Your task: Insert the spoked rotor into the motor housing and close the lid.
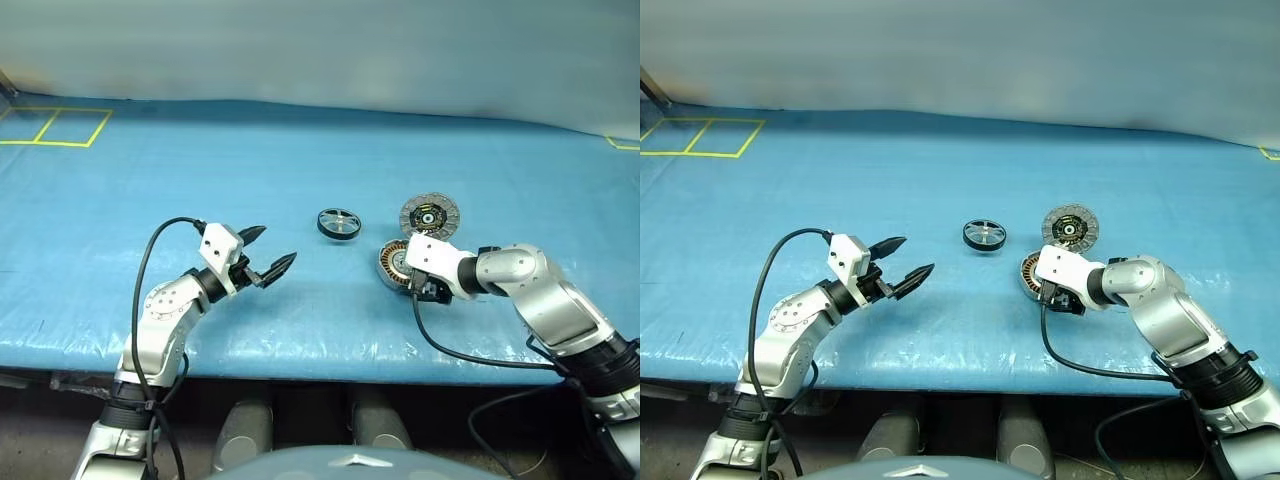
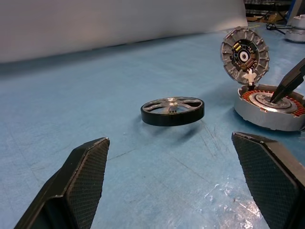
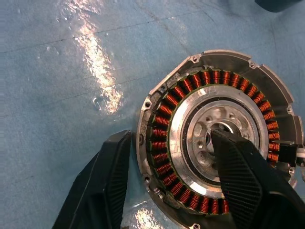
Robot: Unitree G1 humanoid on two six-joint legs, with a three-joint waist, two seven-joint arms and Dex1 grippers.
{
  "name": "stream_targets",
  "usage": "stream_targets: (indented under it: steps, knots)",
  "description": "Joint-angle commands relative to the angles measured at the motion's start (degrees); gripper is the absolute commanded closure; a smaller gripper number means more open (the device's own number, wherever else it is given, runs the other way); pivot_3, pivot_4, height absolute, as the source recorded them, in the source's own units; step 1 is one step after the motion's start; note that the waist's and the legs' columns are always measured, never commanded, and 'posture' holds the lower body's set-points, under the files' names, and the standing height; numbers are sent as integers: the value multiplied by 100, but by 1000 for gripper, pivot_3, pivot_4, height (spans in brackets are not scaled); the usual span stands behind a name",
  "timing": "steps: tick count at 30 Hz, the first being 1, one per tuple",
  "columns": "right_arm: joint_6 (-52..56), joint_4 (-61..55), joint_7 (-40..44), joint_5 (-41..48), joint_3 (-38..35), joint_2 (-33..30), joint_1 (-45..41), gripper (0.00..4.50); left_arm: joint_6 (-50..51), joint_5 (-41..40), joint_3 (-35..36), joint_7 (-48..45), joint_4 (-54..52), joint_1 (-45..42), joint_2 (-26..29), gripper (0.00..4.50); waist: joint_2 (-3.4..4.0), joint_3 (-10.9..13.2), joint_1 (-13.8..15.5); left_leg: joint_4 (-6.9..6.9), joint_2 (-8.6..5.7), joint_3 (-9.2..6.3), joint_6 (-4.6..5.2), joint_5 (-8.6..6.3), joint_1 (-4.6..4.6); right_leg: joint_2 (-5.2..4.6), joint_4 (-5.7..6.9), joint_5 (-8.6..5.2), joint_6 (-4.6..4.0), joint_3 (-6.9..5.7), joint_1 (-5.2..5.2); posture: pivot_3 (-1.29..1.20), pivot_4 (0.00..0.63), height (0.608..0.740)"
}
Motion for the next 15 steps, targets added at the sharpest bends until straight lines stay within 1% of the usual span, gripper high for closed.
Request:
stream_targets:
  steps: [1, 8, 15]
  knots:
    - [-74, 91, 83, -141, 142, 43, -32, 2513, -98, 4, 105, 34, -272, 21, 57, 0, -12, -8, -15, 0, 1, 0, 0, 0, 4, 0, 0, 0, 0, -1, 3, 0, 150, 740]
    - [-159, -171, 77, -321, 212, 122, -37, 2517, -72, -28, 191, 41, -339, 100, 153, 0, -22, -13, -43, 4, 4, 2, 0, 0, 8, 1, 1, 0, 0, -2, 5, 0, 150, 740]
    - [-54, -959, 139, -320, 344, 448, -127, 2517, -42, -31, 324, 64, -359, 196, 282, 0, -21, -12, -88, -4, 6, 2, 0, 0, 6, 2, 5, 0, -1, -2, -4, 0, 150, 740]
